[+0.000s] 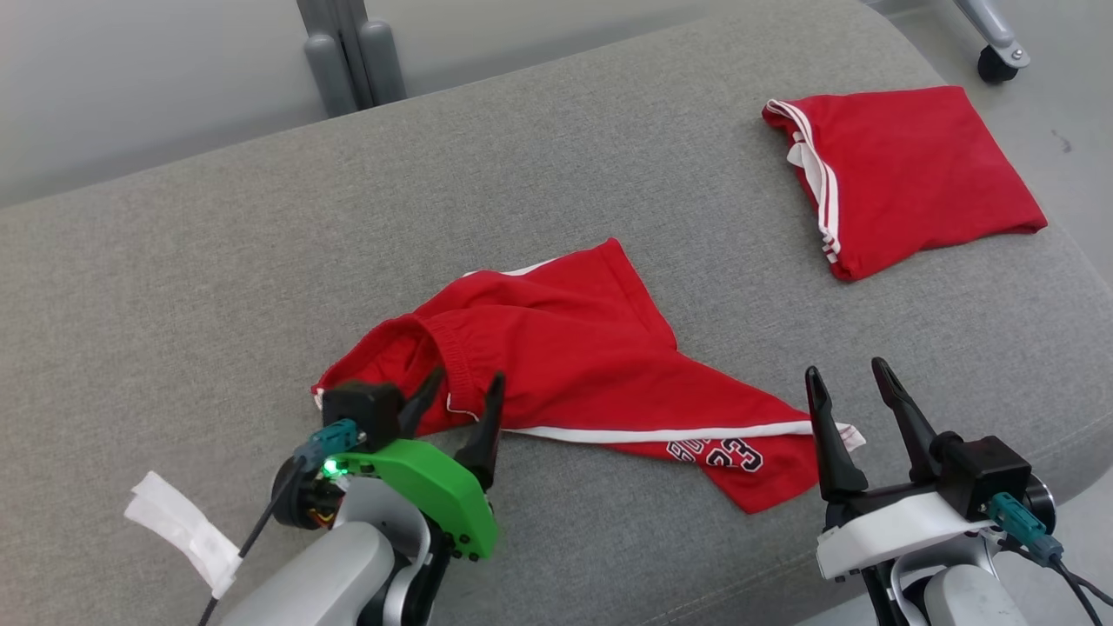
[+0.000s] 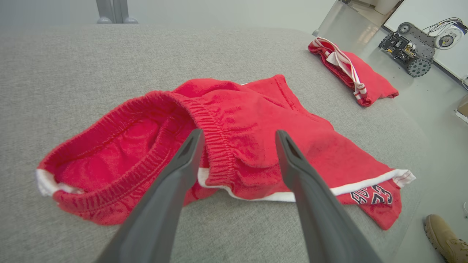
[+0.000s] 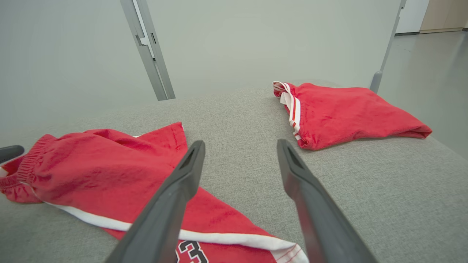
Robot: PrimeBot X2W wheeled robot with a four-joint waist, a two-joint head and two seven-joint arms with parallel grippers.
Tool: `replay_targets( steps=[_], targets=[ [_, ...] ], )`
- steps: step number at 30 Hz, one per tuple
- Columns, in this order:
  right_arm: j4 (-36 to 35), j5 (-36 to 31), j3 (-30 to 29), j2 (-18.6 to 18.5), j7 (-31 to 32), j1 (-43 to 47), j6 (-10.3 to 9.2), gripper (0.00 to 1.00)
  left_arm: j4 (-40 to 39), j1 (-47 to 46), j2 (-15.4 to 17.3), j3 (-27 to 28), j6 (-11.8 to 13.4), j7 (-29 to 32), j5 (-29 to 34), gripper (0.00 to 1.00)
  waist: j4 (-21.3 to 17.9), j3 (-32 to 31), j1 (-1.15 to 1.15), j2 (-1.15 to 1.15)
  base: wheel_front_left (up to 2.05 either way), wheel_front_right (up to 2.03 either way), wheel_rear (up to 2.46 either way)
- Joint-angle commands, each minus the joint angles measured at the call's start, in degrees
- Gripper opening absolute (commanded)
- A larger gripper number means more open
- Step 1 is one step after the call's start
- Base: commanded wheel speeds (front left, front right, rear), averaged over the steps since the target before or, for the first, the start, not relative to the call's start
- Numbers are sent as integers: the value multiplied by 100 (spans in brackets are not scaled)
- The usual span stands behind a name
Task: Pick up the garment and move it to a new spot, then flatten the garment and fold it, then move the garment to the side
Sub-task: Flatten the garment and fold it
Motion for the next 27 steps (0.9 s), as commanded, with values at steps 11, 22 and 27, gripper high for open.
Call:
replay_targets(
  steps=[11,22,27],
  targets=[
    [30,50,0,-8,-15,1,-8,100,519,-85,-16,20,-108,122,-146,100,-191,81,0,0,0,0,0],
    [30,104,10,-8,-15,-66,-8,100,675,-188,-117,-13,-471,243,-316,29,-240,142,0,0,0,0,0],
    [49,124,-76,-9,-15,22,-9,100,674,-258,-153,-127,-595,266,-224,0,-142,99,0,0,0,0,0]
  ],
)
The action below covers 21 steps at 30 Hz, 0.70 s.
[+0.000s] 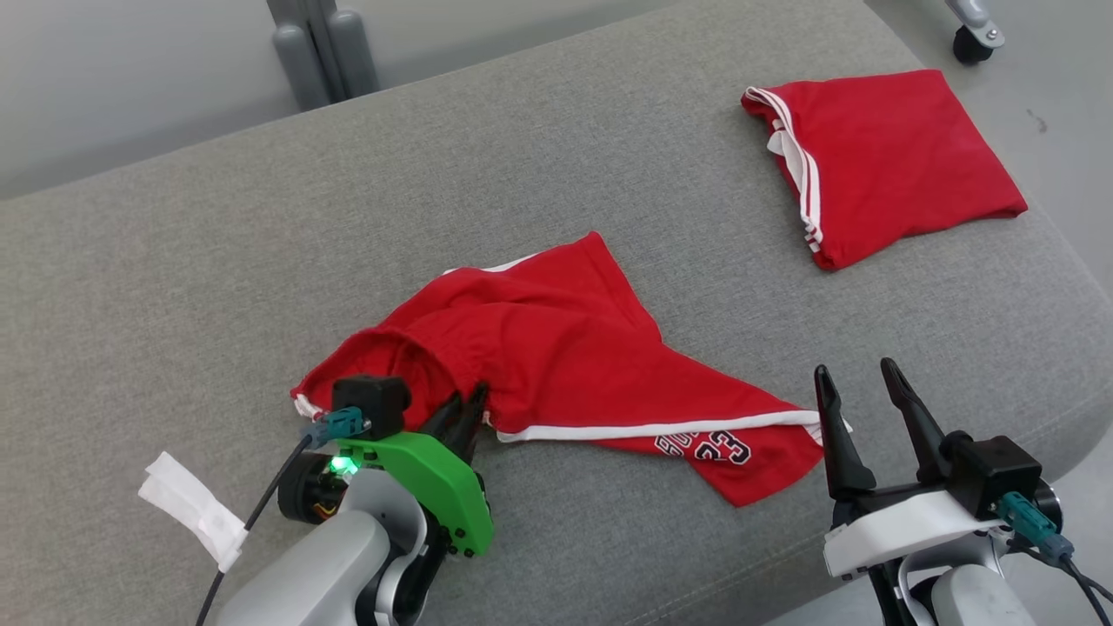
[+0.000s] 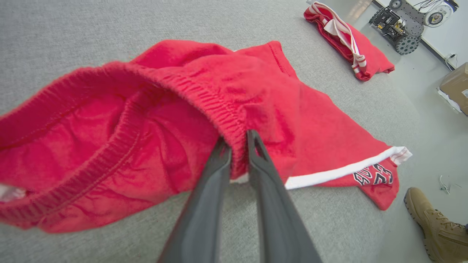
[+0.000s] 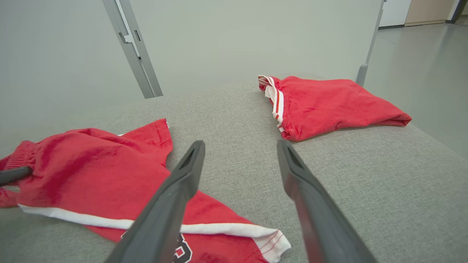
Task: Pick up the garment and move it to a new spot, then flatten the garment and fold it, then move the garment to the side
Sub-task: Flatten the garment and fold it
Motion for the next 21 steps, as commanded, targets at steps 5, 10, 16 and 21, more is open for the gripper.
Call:
replay_targets(
  steps=[5,10,16,21],
  targets=[
    [31,13,-125,-6,-15,195,-7,100,-506,252,173,-131,3,104,6,0,348,-166,0,0,0,0,0],
    [32,20,-146,-7,-15,274,-7,100,-1574,947,774,-241,251,358,-163,0,667,-274,0,0,0,0,0],
    [23,-49,-137,-7,-15,268,-7,100,-2797,1802,1542,-372,692,631,-368,0,954,-279,0,0,0,0,0],
    [22,-120,-121,-8,-15,181,-7,100,-3123,1904,1573,-279,801,665,-551,0,1080,-197,0,0,0,0,0]
  ],
)
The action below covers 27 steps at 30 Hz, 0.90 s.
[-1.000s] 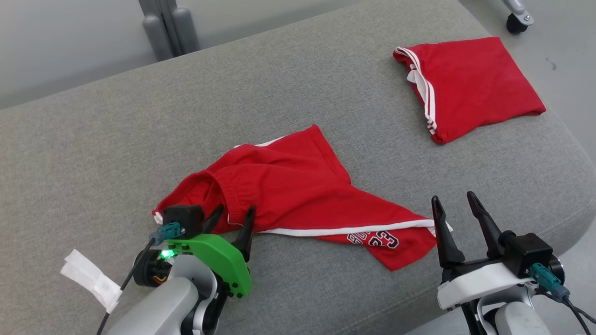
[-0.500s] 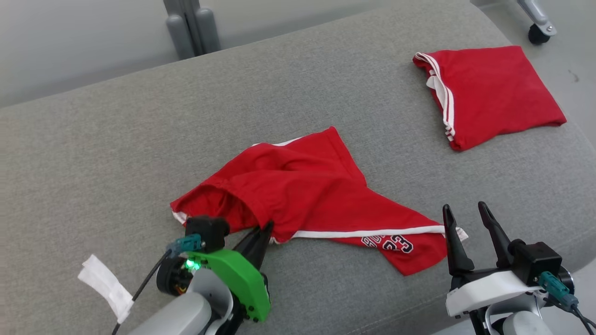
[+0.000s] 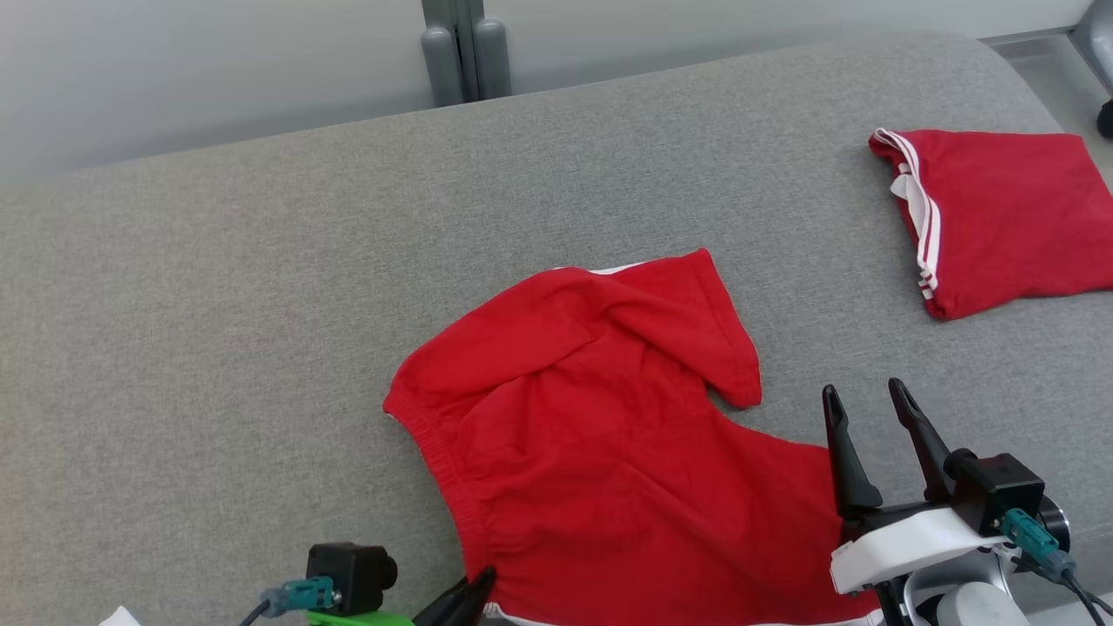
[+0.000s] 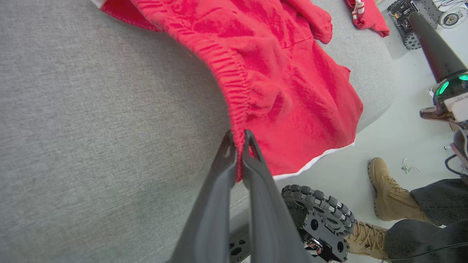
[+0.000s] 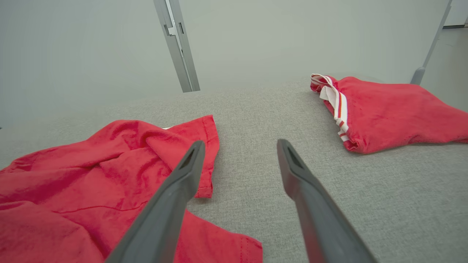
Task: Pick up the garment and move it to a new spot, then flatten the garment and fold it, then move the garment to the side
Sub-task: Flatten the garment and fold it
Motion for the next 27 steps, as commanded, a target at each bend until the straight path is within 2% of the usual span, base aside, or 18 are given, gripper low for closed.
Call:
replay_targets(
  steps=[1,7,8,9,10,13,18,20,23,25,27],
  targets=[
    [8,-49,11,-8,-15,-54,-7,100,50,-80,-104,49,20,20,-88,0,64,53,0,0,0,0,0],
    [43,-99,97,-9,-15,-108,-8,100,791,-352,-348,94,21,84,-95,0,-65,91,0,0,0,0,0],
    [47,-95,98,-9,-15,-98,-8,100,924,-385,-347,122,48,36,-64,40,-98,88,0,0,0,0,0],
    [49,-95,97,-8,-15,-79,-8,100,1065,-386,-353,126,60,14,-51,95,-140,82,0,0,0,0,0],
    [50,-98,83,-8,-15,-64,-7,100,1148,-361,-342,110,64,7,-36,100,-173,78,0,0,0,0,0],
    [37,-69,18,-9,-15,1,-8,100,1218,-157,-257,169,-10,-31,-185,100,-269,63,0,0,0,0,0],
    [26,-22,-15,-7,-15,79,-7,100,1022,70,137,372,132,-211,-215,100,-331,54,0,0,0,0,0],
    [26,-7,8,-7,-15,68,-7,100,877,92,359,450,242,-233,-149,100,-356,69,0,0,0,0,0],
    [7,27,62,-7,-15,-13,-7,100,688,-104,610,655,556,-298,-12,100,-389,129,0,0,0,0,0],
    [1,30,97,-7,-15,-87,-7,100,617,-325,637,752,749,-311,113,100,-414,192,0,0,0,0,0],
    [-9,35,118,-9,-15,-132,-8,100,559,-656,554,754,802,-317,330,100,-438,251,0,0,0,0,0]
  ],
)
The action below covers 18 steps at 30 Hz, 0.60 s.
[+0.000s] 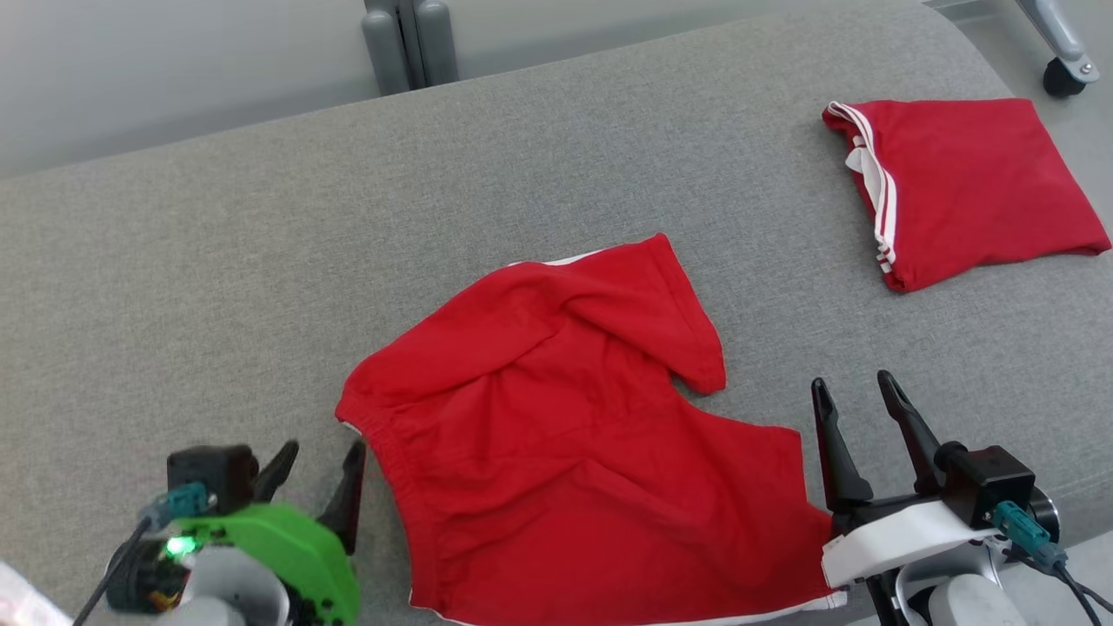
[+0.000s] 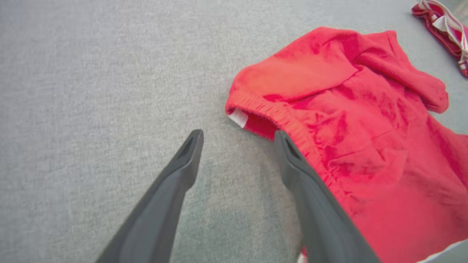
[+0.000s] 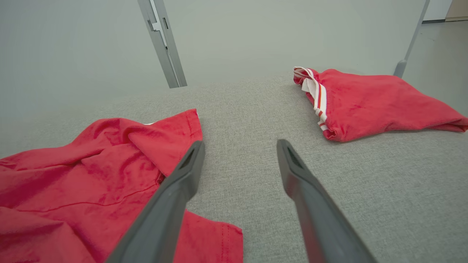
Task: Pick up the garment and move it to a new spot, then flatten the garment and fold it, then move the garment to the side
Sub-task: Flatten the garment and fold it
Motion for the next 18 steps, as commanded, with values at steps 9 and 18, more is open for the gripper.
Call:
replay_targets(
  steps=[9,18],
  targets=[
    [-5,-4,91,-10,-15,-238,-9,100,830,-1809,-1214,-810,-731,897,627,100,-318,327,0,0,0,0,0],
    [-14,118,107,-8,-15,-312,-8,100,2585,-2797,-1956,-1261,-1225,1209,1024,100,-602,603,0,0,0,0,0]
  ],
)
